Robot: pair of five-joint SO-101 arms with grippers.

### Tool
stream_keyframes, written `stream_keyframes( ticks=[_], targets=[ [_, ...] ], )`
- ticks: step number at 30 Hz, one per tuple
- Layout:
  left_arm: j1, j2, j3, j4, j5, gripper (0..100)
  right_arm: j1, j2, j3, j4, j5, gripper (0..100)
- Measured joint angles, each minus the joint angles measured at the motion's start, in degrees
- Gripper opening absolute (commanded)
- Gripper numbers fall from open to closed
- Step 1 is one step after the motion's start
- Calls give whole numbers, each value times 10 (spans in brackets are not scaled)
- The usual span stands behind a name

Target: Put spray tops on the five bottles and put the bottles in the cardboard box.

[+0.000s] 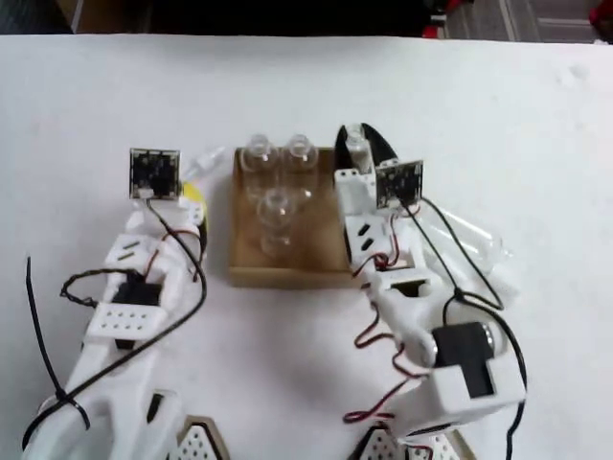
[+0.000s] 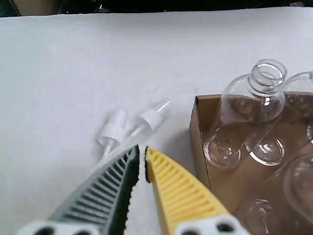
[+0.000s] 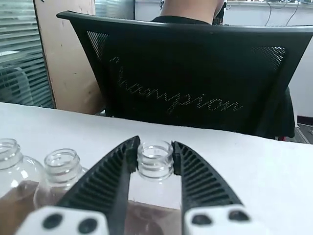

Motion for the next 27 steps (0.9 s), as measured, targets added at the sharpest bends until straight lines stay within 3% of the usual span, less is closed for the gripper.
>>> stream_keyframes(
  ticks=[7, 16, 22, 27],
  targets=[
    [0, 0, 0, 0, 0, 24, -2, 58, 0, -68, 0, 16],
    [0, 0, 0, 0, 0, 24, -18, 68, 0, -75, 6, 24],
    [0, 0, 0, 0, 0, 24, -19, 68, 0, -75, 6, 155],
    [0, 0, 0, 0, 0, 24, -18, 68, 0, -75, 6, 161]
  ],
)
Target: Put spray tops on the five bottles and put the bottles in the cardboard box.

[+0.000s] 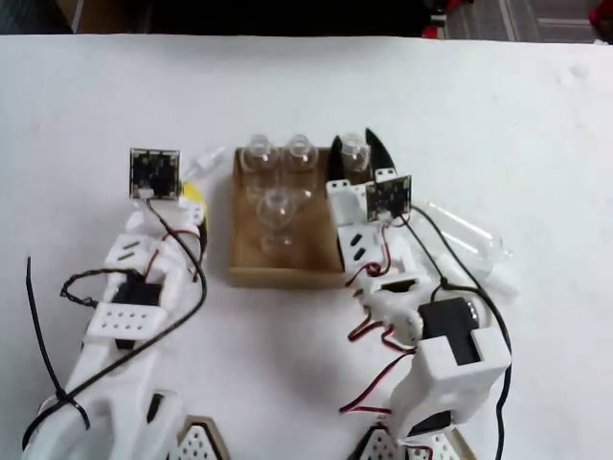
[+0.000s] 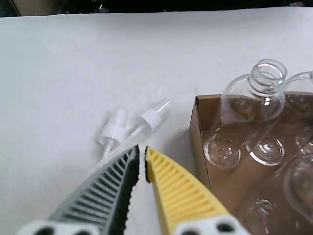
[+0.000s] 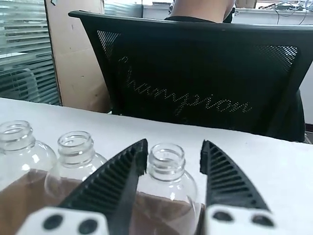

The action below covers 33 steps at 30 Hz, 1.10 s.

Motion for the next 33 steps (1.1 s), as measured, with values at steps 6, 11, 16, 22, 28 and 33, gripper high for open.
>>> stream_keyframes(
  ticks=[6, 11, 16, 22, 28, 33],
  targets=[
    [0, 0, 0, 0, 0, 24, -2, -1, 0, 0, 0, 164],
    [0, 0, 0, 0, 0, 24, -1, -55, 18, 0, 0, 163],
    [0, 0, 0, 0, 0, 24, -2, -166, 67, 1, 0, 163],
    [0, 0, 0, 0, 0, 24, 3, -363, 94, 142, 0, 163],
    [0, 0, 0, 0, 0, 24, 38, -611, 94, 404, -48, 163],
    [0, 0, 0, 0, 0, 24, 49, -799, 84, 630, -59, 163]
  ],
)
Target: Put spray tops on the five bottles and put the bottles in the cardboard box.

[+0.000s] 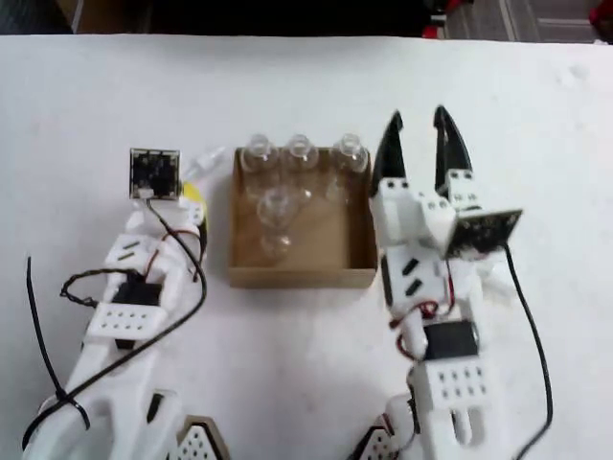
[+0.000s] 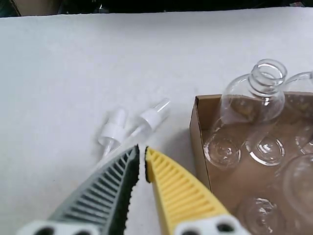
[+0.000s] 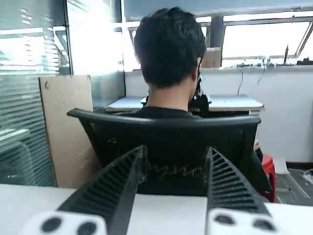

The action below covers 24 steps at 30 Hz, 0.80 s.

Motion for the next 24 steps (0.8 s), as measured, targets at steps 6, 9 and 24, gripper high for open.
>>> stream_keyframes(
  ticks=[6, 9, 24],
  targets=[
    [0, 0, 0, 0, 0, 24, 2, -138, -4, 157, -1, 163],
    [0, 0, 0, 0, 0, 24, 2, -198, -4, 207, -1, 163],
    [0, 0, 0, 0, 0, 24, 1, -343, -11, 475, -4, 163]
  ],
)
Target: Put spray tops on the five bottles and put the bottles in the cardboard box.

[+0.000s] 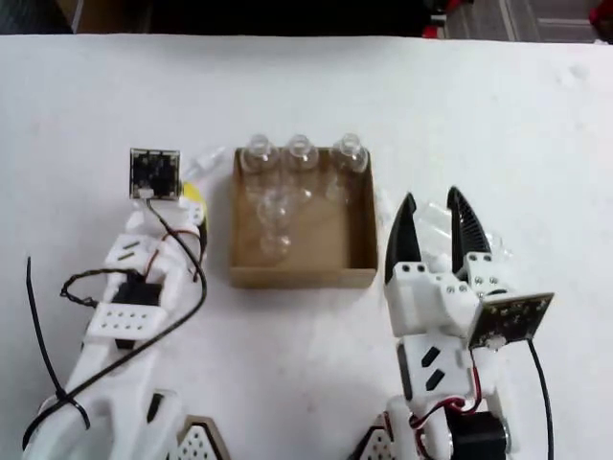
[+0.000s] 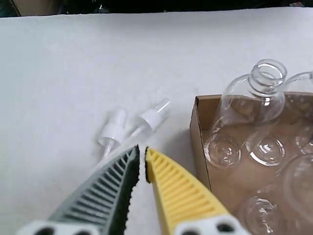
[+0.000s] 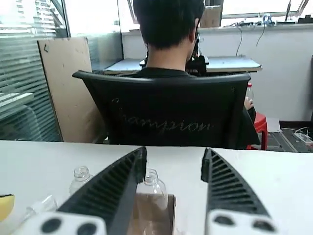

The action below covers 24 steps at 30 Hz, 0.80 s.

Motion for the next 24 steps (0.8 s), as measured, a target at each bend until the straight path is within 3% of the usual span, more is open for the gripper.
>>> stream_keyframes(
  ticks=[9, 16, 24],
  targets=[
    [0, 0, 0, 0, 0, 24, 0, 1, 10, 78, -2, 163],
    [0, 0, 0, 0, 0, 24, 0, 2, 127, 77, -2, 163],
    [0, 0, 0, 0, 0, 24, 0, 2, 266, -40, -2, 163]
  ],
)
